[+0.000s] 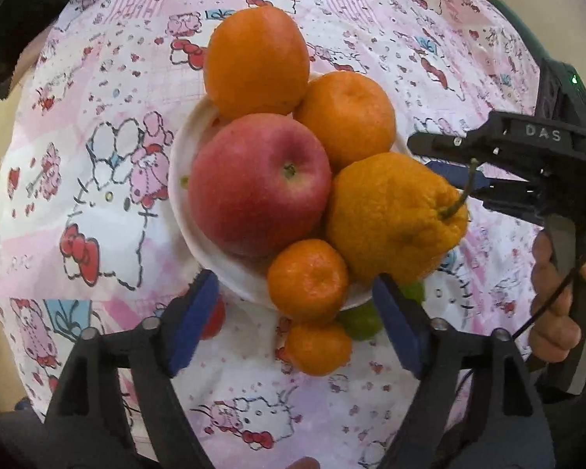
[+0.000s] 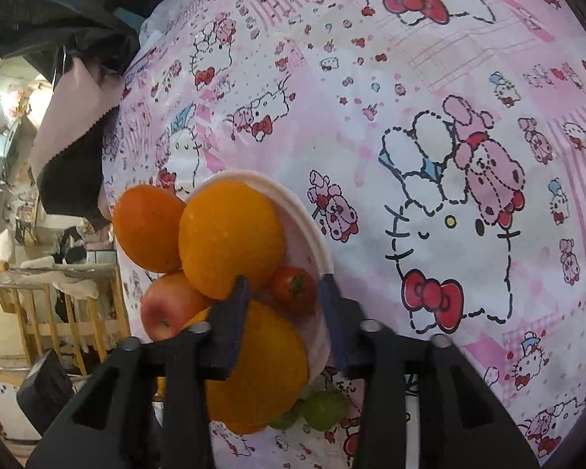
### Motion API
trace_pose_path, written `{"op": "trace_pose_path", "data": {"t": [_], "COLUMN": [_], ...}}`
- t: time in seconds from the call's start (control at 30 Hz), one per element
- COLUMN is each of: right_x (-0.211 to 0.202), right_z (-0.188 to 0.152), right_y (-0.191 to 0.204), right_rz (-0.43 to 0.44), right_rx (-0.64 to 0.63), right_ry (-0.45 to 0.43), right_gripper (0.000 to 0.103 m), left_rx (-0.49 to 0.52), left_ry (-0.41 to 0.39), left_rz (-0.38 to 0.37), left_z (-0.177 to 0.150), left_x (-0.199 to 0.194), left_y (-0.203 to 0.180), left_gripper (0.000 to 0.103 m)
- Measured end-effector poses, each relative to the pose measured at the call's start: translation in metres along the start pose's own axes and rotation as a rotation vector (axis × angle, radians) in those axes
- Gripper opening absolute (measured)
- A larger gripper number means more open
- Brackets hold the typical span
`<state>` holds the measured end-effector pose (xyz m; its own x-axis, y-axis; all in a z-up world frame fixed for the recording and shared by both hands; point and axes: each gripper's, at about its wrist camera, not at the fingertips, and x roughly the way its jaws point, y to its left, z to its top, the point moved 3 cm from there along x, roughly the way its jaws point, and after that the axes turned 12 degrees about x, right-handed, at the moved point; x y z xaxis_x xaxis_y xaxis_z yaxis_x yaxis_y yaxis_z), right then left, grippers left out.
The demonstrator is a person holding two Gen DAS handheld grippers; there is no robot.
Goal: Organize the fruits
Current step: 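Open the left gripper to release the mandarin on the plate while the right gripper releases the tomato, then grasp the red cherry tomato on the quilt with the left gripper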
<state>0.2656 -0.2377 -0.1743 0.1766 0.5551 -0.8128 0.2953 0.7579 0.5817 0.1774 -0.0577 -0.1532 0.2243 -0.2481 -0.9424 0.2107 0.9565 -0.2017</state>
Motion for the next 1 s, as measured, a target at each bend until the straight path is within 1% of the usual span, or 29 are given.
{"op": "trace_pose_path", "data": {"t": [0.1,0.2,0.37,0.43,0.57,0.7,0.83,1.0], "right_x": [-0.009,-0.019,-0.035,-0.043,-0.055,-0.068,-0.079,-0.091], "right_z": [-0.002,-0.007,-0.021,-0.027,-0.041,-0.061,-0.079,-0.100], "right_y": [0.001,-0.001,0.004,0.006,0.005,-0.001,-0.005,-0.010], "right_rz": [0.007,0.015,0.020,0.025,0.028,0.052,0.072,0.090], "right_rx": [-0.009,-0.003,-0.020,-0.027,-0.029,-0.008,0.005,0.010], "right_ry": [-0.020,-0.034,-0.064,-0.077,-0.104,-0.120,-0.138,-0.151], "right_gripper": [0.053,0.053,0.057,0.058,0.065,0.067,0.074,0.075], "left_rx": [0.000,-0.008,0.014,0.001,-0.026,-0.070,-0.116,-0.120], "left_ry": [-0.001,0.001,-0.044,-0.062,-0.085,-0.114,-0.122,-0.153], "left_rz": [0.010,-0.012,0.008,0.010,0.029,0.053,0.061,0.092], "left_z": [-0.001,-0.005,-0.015,-0.019,-0.025,-0.032,-0.036,-0.042], "left_x": [-0.002,-0.006,-0.028,-0.038,-0.051,-0.064,-0.071,-0.085], "left_y": [0.001,0.001,0.000,0.004,0.014,0.030,0.046,0.052], "left_gripper": [0.082,0.082,0.082,0.082,0.082,0.082,0.082,0.082]}}
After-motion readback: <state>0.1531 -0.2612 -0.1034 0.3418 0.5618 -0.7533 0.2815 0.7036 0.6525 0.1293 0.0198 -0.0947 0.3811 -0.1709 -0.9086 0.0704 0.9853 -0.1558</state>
